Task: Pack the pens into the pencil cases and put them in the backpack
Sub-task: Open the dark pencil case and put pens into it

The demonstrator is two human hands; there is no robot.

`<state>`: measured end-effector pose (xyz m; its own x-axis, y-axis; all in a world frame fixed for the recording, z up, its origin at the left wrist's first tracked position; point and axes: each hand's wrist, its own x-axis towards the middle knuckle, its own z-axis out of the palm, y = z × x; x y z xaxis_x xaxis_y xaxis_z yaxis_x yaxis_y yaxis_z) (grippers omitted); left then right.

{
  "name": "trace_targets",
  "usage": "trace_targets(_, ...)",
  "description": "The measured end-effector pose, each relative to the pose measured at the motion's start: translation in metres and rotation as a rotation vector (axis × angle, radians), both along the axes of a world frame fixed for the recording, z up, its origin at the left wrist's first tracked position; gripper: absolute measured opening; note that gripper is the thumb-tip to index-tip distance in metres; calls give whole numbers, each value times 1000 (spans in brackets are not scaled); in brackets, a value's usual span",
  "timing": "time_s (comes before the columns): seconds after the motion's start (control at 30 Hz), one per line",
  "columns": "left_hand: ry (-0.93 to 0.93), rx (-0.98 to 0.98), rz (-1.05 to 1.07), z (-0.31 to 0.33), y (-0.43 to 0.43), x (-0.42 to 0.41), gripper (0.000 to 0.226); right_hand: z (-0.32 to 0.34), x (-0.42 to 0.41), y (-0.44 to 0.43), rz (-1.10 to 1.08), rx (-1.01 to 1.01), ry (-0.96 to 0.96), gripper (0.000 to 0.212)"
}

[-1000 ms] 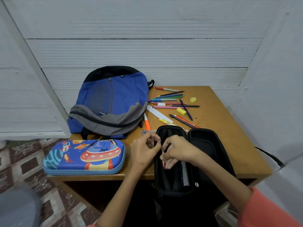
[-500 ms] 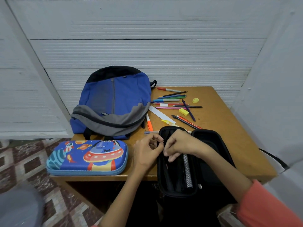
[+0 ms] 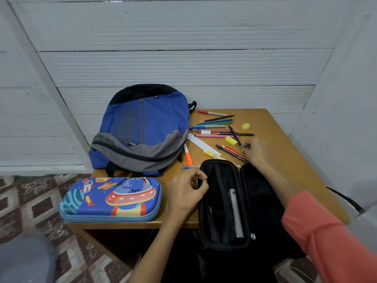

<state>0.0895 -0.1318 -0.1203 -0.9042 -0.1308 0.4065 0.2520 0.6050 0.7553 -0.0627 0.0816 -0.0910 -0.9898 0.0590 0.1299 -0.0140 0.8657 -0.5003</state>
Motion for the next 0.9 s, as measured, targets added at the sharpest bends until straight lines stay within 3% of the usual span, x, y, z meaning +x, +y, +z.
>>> trace_targets(0.17,15,-86,11,3,0,0,9,-2,-5,1,103,146,9,30)
trace_targets(0.6,41,-178,23,5,2,2,13,7,-4,-2,-104,121,-48,8)
trace_targets(0.9,73,-152,0,-1,3,-4,20,8,-36,-9,81,368,154,36)
